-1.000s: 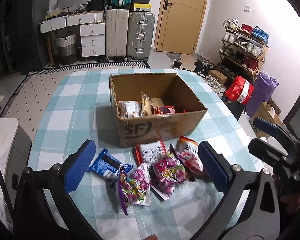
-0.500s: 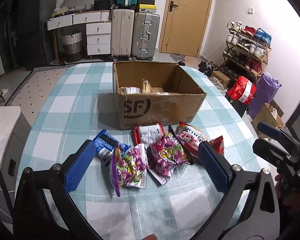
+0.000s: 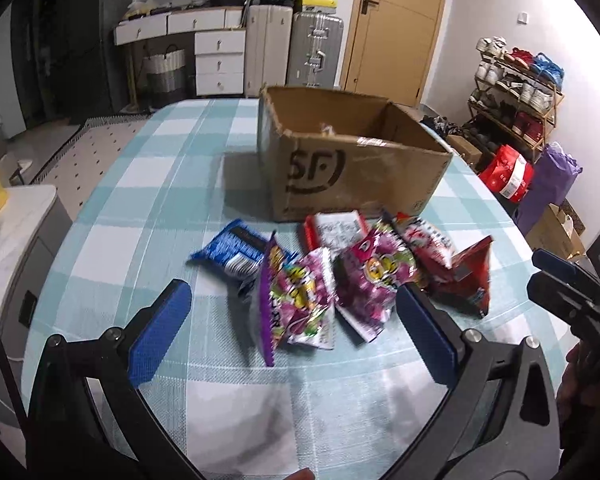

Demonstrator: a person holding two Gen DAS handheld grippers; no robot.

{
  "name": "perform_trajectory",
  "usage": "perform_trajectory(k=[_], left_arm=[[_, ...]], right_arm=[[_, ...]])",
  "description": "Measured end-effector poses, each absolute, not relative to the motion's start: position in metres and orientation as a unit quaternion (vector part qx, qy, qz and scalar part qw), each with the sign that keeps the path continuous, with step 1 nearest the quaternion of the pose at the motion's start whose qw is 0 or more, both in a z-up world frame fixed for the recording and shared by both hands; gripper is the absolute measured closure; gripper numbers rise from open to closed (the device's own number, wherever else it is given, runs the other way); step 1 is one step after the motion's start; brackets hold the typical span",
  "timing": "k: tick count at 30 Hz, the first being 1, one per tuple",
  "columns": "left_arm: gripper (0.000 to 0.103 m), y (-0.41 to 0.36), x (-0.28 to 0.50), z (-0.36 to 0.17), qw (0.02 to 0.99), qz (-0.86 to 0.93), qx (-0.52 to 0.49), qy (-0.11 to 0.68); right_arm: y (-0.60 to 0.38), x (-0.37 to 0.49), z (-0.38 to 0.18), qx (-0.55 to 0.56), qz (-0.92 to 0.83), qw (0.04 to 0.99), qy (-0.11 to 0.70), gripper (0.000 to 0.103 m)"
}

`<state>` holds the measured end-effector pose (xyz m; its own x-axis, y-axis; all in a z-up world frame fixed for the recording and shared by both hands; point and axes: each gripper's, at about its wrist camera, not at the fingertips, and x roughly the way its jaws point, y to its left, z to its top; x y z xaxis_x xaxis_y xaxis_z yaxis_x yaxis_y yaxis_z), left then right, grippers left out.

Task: Organize snacks
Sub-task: 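Withdraw both tools from the box toward the remaining snacks, then grasp the purple candy bag with the left gripper while the right gripper grasps the red cone-snack bag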

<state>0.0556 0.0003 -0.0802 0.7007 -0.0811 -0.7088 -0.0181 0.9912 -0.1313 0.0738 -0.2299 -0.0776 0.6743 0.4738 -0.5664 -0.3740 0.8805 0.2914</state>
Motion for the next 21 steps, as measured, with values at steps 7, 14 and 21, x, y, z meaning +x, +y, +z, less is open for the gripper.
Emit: perform_trajectory(k=[7, 14, 21], left_arm=[[0.001, 0.010, 0.058, -0.095, 0.920, -0.012, -0.068, 0.386], [0.001, 0.015, 0.065, -0.101, 0.919, -0.013, -0.070, 0.387], [0.001, 0.021, 0.073, -0.110, 0.913, -0.019, -0.074, 0.402]], right_arm=[[-0.229, 0.088, -0.101, 0.076, 0.229, 0.904, 0.352, 0.002], [-0.232, 0.111, -0.120, 0.083, 0.219, 0.898, 0.372, 0.002], [-0.232, 0.135, -0.135, 0.079, 0.218, 0.890, 0.392, 0.002]])
